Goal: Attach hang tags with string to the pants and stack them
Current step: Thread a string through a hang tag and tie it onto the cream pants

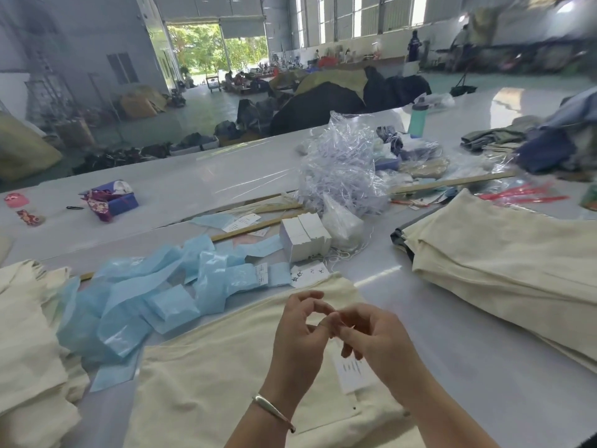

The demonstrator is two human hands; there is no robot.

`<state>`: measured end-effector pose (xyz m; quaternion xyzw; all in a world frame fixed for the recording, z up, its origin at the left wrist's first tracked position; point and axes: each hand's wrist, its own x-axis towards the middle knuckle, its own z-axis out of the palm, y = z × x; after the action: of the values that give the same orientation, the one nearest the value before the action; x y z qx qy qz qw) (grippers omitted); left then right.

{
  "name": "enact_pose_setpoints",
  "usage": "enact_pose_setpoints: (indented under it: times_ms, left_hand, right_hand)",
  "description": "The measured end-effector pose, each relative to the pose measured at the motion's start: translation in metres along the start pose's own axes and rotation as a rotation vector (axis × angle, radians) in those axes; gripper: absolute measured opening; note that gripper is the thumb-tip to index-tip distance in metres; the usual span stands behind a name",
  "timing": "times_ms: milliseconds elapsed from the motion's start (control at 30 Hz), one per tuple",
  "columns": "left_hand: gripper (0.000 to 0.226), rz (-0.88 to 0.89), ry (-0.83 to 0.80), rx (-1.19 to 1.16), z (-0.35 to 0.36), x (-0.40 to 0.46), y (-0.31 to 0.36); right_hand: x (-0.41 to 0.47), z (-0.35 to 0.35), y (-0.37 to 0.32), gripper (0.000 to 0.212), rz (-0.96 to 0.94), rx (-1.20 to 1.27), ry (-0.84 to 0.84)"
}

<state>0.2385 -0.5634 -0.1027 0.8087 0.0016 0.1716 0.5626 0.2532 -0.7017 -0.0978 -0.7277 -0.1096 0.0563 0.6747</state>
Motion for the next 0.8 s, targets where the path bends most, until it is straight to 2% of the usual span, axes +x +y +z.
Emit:
enact_pose_setpoints:
  times_ms: [133, 233, 300, 433, 567, 633, 700, 800]
  left_hand:
    - [0.017, -0.041, -0.021, 0.01, 0.031, 0.006, -0.01]
    - [0.015, -0.097, -0.026, 0.003, 0.057, 0.014, -0.02]
    - [0.016, -0.152, -0.047, 0.012, 0.076, 0.021, -0.031]
    - [0.025, -0.263, -0.088, 0.256, 0.102, 0.027, -0.066]
    - [0.027, -0.318, -0.062, 0.425, 0.114, 0.029, -0.088]
    - [0.027, -0.329, -0.06, 0.458, 0.121, 0.031, -0.091]
    - [0.028, -0.363, -0.099, 0.512, 0.128, 0.034, -0.092]
    - [0.03, -0.401, -0.212, 0.623, 0.136, 0.04, -0.095]
  right_hand:
    - [0.012, -0.029, 0.021, 0.007, 0.119, 0.12, -0.007]
    - [0.025, -0.058, 0.032, 0.011, 0.131, 0.04, -0.042]
    - [0.041, -0.083, 0.037, 0.017, 0.11, -0.041, 0.029]
    - [0.082, -0.129, 0.028, 0.021, -0.043, -0.172, 0.224]
    - [0.112, -0.152, 0.009, 0.011, -0.325, -0.303, 0.35]
    - [0.12, -0.154, 0.002, 0.006, -0.481, -0.357, 0.34]
    - [0.124, -0.15, 0.003, 0.004, -0.561, -0.382, 0.282]
    - [0.12, -0.133, 0.026, 0.003, -0.51, -0.42, 0.135]
